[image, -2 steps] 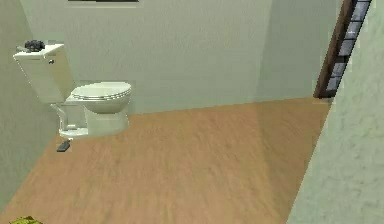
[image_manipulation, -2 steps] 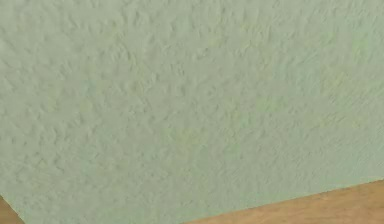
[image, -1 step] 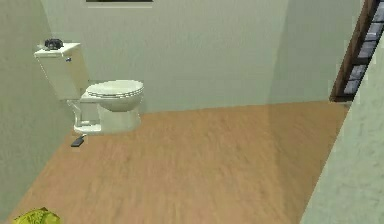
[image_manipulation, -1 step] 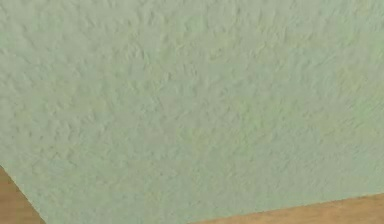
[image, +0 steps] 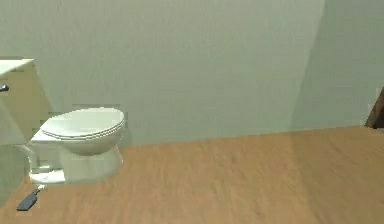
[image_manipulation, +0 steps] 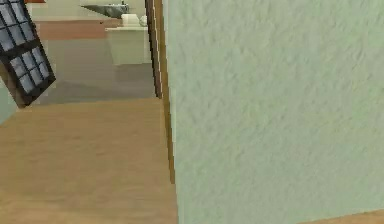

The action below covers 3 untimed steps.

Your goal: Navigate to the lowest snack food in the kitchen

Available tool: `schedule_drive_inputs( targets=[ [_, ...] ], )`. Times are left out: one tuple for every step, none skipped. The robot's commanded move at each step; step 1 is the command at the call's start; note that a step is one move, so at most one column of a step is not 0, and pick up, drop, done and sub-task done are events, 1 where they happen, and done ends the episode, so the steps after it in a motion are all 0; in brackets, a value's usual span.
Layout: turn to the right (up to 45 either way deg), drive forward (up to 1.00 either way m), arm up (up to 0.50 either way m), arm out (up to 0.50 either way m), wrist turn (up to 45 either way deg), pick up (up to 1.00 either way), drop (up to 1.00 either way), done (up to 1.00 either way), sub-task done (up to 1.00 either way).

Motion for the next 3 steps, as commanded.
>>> schedule_drive_inputs(
  targets=[
    [36.0,0.00,0.00,0.00,0.0,0.00,0.00,0.00,0.00],
    [0.0,0.25,0.00,0.00,0.0,0.00,0.00,0.00,0.00],
    [3.0,0.00,0.00,0.00,0.0,0.00,0.00,0.00,0.00]
  ],
)
